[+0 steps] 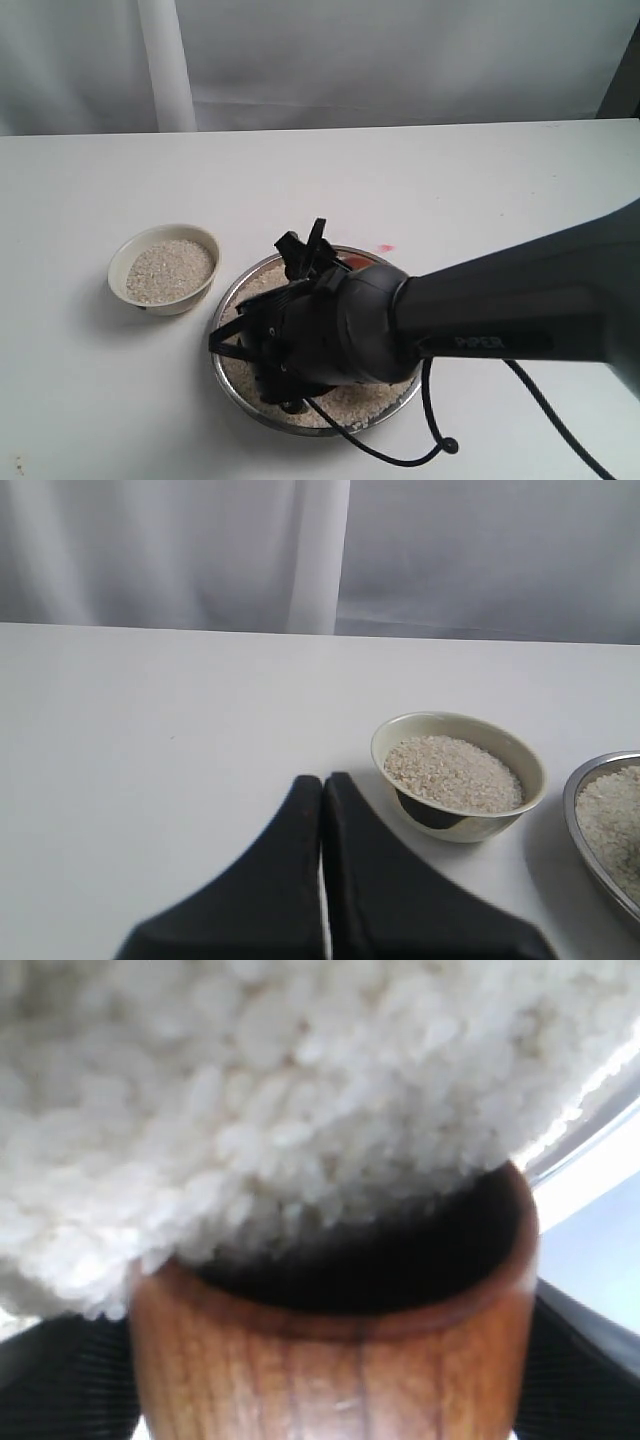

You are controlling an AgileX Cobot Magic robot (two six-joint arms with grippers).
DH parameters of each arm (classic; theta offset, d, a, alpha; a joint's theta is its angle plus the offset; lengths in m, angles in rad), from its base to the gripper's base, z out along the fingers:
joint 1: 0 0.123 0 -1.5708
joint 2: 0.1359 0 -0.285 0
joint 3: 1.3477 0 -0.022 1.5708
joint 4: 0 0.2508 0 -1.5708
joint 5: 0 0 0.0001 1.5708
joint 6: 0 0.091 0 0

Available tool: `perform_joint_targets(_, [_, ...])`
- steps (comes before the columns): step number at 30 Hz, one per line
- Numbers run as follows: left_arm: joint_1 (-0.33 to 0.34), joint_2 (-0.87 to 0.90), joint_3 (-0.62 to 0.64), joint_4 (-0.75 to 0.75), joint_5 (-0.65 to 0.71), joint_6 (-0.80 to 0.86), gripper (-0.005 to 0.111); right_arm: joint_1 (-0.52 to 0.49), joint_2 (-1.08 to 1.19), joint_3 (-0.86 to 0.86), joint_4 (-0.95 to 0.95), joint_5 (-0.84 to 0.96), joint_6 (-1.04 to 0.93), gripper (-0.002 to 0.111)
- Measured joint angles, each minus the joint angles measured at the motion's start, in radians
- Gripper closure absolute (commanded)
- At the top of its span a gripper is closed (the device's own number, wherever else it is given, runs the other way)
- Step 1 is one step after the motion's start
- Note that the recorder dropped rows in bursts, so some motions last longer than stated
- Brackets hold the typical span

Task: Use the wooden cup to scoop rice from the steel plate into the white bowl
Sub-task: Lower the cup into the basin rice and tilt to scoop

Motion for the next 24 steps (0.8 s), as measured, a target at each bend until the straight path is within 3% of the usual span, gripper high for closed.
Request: perform_joint_targets(24, [0.0, 0.0, 0.0, 0.0, 0.0, 0.0, 0.107, -0.047, -0.044, 0.0, 0.196, -0.136, 0.034, 0.108])
